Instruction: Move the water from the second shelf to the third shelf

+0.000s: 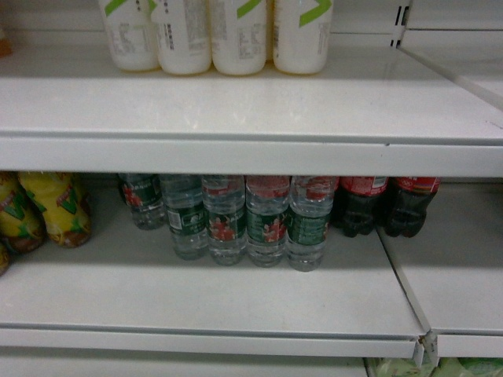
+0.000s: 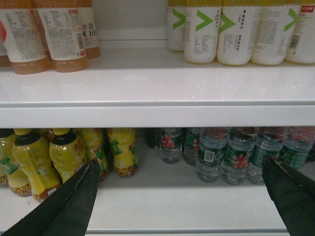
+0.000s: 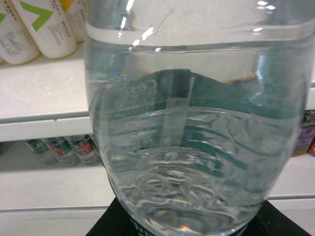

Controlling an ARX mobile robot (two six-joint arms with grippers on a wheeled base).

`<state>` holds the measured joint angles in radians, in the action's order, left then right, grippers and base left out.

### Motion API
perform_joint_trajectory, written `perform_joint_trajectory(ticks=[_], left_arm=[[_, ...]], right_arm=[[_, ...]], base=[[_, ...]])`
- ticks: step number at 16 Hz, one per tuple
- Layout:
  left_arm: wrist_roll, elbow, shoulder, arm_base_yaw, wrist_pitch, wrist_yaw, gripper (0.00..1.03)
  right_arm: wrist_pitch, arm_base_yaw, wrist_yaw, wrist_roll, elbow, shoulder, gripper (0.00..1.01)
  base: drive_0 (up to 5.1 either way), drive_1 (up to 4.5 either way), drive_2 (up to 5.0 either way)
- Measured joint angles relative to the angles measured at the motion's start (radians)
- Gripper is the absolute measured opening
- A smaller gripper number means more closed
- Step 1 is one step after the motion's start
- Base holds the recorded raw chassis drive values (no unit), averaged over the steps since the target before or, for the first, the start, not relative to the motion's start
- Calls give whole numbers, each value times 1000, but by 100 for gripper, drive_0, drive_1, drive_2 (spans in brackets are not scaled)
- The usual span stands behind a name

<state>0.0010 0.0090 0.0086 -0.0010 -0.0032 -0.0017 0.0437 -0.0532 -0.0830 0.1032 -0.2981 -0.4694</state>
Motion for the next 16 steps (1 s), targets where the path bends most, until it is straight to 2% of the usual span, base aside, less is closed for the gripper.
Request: perform_joint_trajectory(ticks=[8, 16], left_arm=[[0, 0, 0, 0, -2, 2, 98], [0, 0, 0, 0, -1, 2, 98]], right_arm=[[-5, 0, 0, 0, -3, 0, 36], [1, 0, 2, 0, -3, 0, 36]], base=[[-31, 18, 18], [-485, 261, 261]])
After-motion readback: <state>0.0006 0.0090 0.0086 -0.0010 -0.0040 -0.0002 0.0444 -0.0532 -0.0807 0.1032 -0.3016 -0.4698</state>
